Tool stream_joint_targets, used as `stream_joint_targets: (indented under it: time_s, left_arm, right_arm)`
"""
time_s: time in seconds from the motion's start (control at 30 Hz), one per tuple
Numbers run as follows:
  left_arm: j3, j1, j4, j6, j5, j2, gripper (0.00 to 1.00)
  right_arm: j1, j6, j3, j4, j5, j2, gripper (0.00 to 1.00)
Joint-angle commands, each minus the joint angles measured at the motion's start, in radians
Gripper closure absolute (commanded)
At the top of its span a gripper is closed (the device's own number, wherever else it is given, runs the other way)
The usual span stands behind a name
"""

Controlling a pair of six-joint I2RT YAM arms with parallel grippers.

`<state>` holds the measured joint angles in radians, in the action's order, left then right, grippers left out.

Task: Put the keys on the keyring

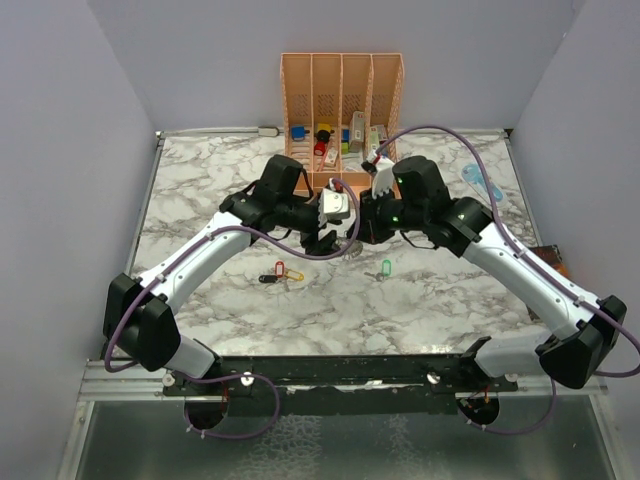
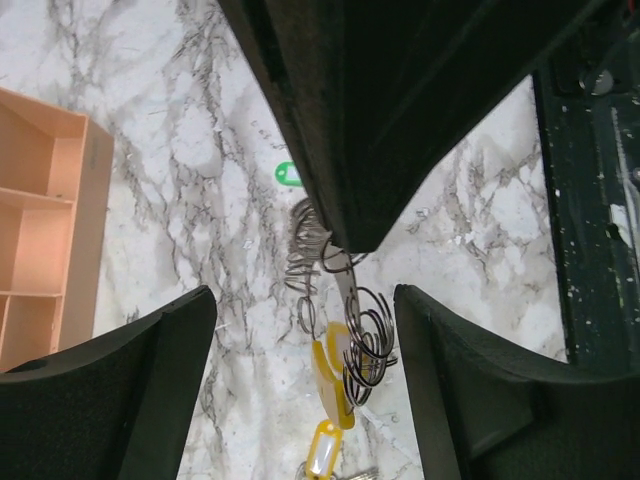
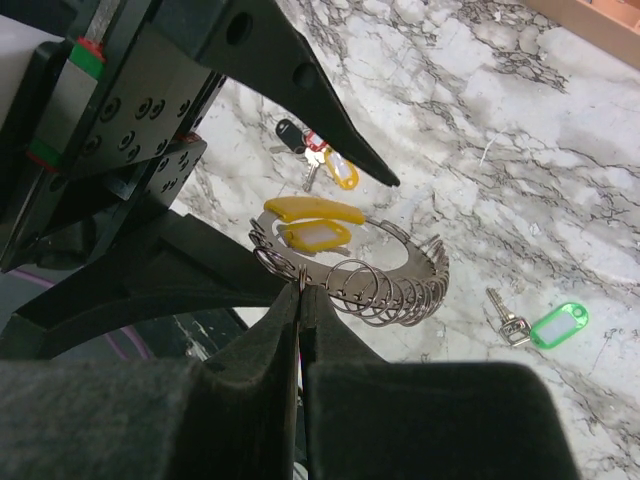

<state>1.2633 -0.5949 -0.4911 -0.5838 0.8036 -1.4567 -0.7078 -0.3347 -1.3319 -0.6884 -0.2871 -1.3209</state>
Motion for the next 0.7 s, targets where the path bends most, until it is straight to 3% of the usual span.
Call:
stream_joint_targets:
  time_s: [0.0, 0.33, 0.67]
  left_arm:
    - [0.007, 0.005, -0.035, -0.038, 0.151, 0.027, 0.28]
    - [0.009, 0.01, 0.026, 0.027, 0.274, 0.015, 0.28]
    - [-0.024, 0.029, 0.132, 0.164, 0.353, 0.006, 0.42]
  right_arm:
    - [-0.007, 0.006, 0.001, 0.035, -0.035, 0.042, 0.98]
    - [-0.006, -0.027, 0.064, 0.096, -0.039, 0.081, 0.98]
    - [-0.007, -0.044, 0.105, 0.167, -0.03, 0.118, 0.98]
